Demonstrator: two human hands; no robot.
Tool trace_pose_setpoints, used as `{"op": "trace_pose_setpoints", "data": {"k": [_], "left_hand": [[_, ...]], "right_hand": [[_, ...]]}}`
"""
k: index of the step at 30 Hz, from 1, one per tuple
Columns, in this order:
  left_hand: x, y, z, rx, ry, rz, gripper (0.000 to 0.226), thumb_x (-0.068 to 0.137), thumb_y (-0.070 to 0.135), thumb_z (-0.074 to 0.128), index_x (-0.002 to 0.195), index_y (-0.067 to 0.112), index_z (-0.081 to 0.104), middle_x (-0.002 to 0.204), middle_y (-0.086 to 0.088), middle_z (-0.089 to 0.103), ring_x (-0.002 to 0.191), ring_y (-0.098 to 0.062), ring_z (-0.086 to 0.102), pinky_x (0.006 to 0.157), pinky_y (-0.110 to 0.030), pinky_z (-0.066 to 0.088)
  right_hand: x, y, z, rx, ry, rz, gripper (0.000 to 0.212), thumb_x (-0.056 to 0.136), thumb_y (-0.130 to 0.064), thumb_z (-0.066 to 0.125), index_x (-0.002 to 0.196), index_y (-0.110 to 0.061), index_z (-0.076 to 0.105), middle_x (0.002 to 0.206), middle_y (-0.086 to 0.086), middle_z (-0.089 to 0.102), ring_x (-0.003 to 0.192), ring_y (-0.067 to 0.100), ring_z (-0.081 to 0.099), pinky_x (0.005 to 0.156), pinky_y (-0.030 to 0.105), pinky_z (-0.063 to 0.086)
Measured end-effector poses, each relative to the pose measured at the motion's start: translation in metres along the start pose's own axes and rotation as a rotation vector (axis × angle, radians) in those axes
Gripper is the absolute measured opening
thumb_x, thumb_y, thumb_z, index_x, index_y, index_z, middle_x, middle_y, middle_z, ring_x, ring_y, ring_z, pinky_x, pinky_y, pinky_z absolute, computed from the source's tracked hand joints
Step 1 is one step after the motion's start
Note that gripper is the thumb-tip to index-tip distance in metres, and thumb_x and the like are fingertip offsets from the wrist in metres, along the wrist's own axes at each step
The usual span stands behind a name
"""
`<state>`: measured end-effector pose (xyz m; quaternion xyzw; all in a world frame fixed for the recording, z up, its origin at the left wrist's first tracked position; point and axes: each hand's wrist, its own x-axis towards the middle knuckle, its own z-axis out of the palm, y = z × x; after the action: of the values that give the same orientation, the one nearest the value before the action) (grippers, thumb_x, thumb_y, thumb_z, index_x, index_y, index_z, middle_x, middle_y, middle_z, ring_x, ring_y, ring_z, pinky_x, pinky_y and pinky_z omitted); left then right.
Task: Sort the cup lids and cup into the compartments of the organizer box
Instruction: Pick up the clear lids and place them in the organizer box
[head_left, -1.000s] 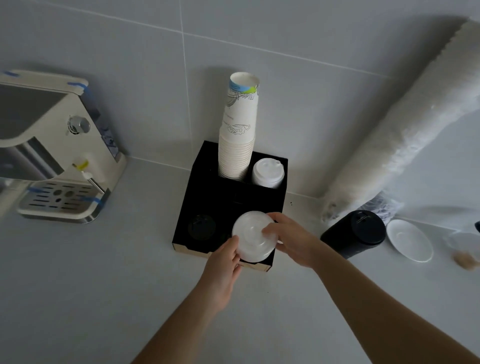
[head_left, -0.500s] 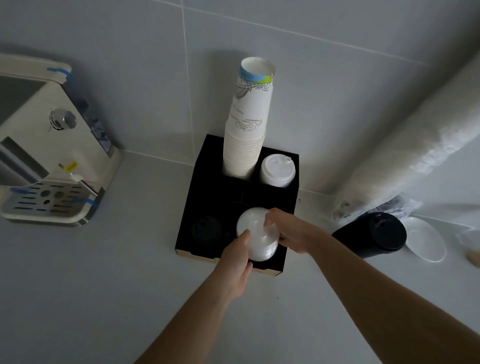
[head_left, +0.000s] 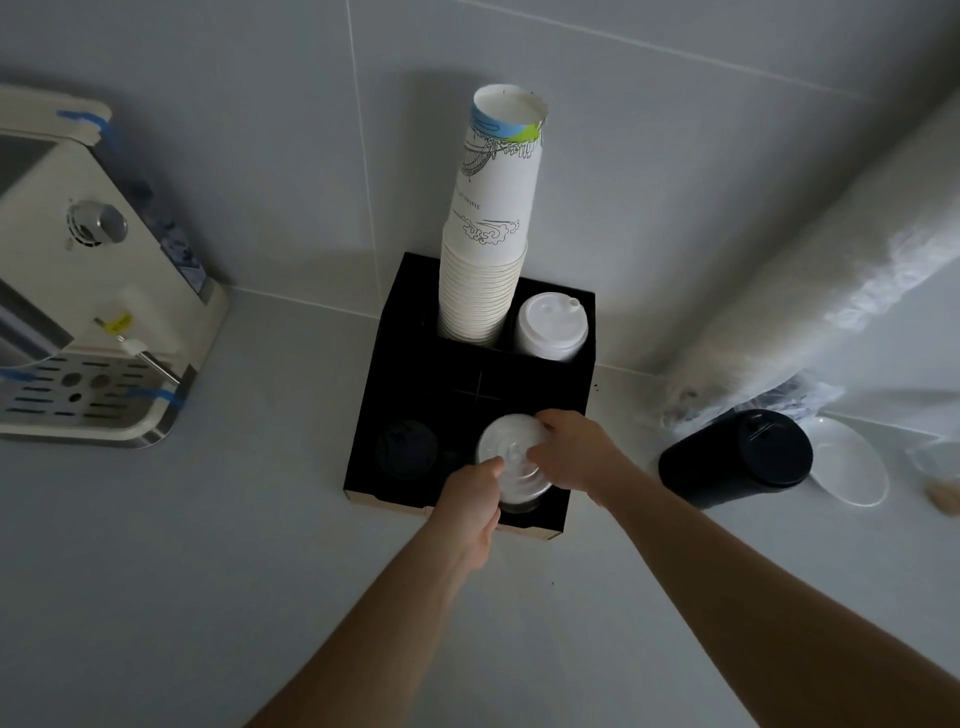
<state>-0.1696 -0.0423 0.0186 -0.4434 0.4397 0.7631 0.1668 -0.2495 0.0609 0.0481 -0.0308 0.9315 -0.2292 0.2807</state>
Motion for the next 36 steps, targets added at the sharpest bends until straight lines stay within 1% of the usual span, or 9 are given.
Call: {"op": "trace_pose_setpoints", "data": {"k": [1,3,7,10,16,19,23,28,36], "left_hand": [[0.002,0.000,0.000,0.031,0.000,0.010,0.049,0.096,0.026,0.053,0.140,0.006,0.043,0.117,-0.008,0.058,0.108,-0.019,0.056,0.099,-0.031,0.044],[0.004,0.000,-0.001,0.088,0.002,0.019,0.044,0.094,0.027,0.054,0.132,0.005,0.051,0.080,0.002,0.046,0.074,-0.011,0.046,0.078,-0.027,0.041],[0.012,-0.003,0.002,0.138,0.009,0.035,0.051,0.093,0.031,0.054,0.137,0.008,0.044,0.111,-0.001,0.049,0.104,-0.017,0.046,0.098,-0.034,0.038],[0.015,-0.005,0.005,0.190,0.001,0.078,0.051,0.092,0.033,0.051,0.139,0.014,0.044,0.119,-0.001,0.052,0.107,-0.018,0.048,0.090,-0.031,0.036],[0.018,-0.004,0.016,0.195,0.016,0.099,0.052,0.089,0.037,0.052,0.136,0.016,0.043,0.124,-0.007,0.055,0.108,-0.023,0.053,0.084,-0.033,0.040],[0.019,-0.003,0.021,0.209,0.037,0.102,0.052,0.088,0.037,0.052,0.133,0.012,0.042,0.119,-0.006,0.054,0.101,-0.021,0.052,0.077,-0.032,0.038],[0.019,-0.006,0.020,0.250,0.051,0.117,0.051,0.092,0.037,0.049,0.136,0.014,0.040,0.121,-0.006,0.052,0.101,-0.022,0.049,0.080,-0.032,0.036],[0.023,-0.006,0.019,0.225,0.044,0.154,0.048,0.091,0.039,0.049,0.134,0.016,0.047,0.122,-0.005,0.057,0.106,-0.022,0.054,0.084,-0.033,0.040],[0.019,-0.011,0.011,0.256,0.015,0.208,0.043,0.091,0.036,0.050,0.129,0.016,0.053,0.118,-0.004,0.060,0.106,-0.020,0.056,0.083,-0.031,0.041]], "right_hand": [[-0.001,0.001,-0.001,-0.040,0.022,-0.023,0.049,0.085,-0.017,0.056,0.134,-0.017,0.056,0.125,0.009,0.063,0.108,0.027,0.061,0.082,0.031,0.051],[-0.005,0.003,-0.001,-0.102,0.065,-0.059,0.047,0.086,-0.021,0.058,0.133,-0.018,0.056,0.124,0.008,0.064,0.105,0.027,0.062,0.076,0.028,0.046],[-0.012,0.012,-0.003,-0.028,0.164,-0.062,0.050,0.086,-0.020,0.061,0.135,-0.019,0.056,0.125,0.005,0.065,0.106,0.024,0.063,0.084,0.029,0.052],[-0.016,0.022,-0.007,0.058,0.214,-0.041,0.048,0.087,-0.019,0.064,0.134,-0.021,0.058,0.126,0.002,0.065,0.104,0.019,0.063,0.084,0.023,0.047],[-0.020,0.037,-0.007,0.232,0.314,-0.021,0.041,0.088,-0.028,0.069,0.127,-0.023,0.056,0.110,-0.002,0.060,0.092,0.015,0.062,0.061,0.015,0.043],[-0.019,0.039,-0.002,0.336,0.291,0.035,0.049,0.087,-0.032,0.069,0.132,-0.028,0.051,0.114,-0.003,0.062,0.098,0.017,0.065,0.072,0.032,0.057],[-0.020,0.039,0.001,0.477,0.266,0.073,0.053,0.088,-0.028,0.069,0.137,-0.029,0.048,0.118,-0.003,0.064,0.096,0.018,0.067,0.072,0.030,0.056],[-0.018,0.047,0.001,0.723,0.183,0.141,0.053,0.078,-0.030,0.072,0.129,-0.028,0.059,0.114,-0.002,0.072,0.101,0.020,0.069,0.094,0.046,0.057],[-0.032,0.058,-0.017,0.823,0.144,0.134,0.043,0.088,-0.019,0.067,0.131,-0.017,0.061,0.111,-0.001,0.071,0.101,0.016,0.068,0.102,0.041,0.052]]}}
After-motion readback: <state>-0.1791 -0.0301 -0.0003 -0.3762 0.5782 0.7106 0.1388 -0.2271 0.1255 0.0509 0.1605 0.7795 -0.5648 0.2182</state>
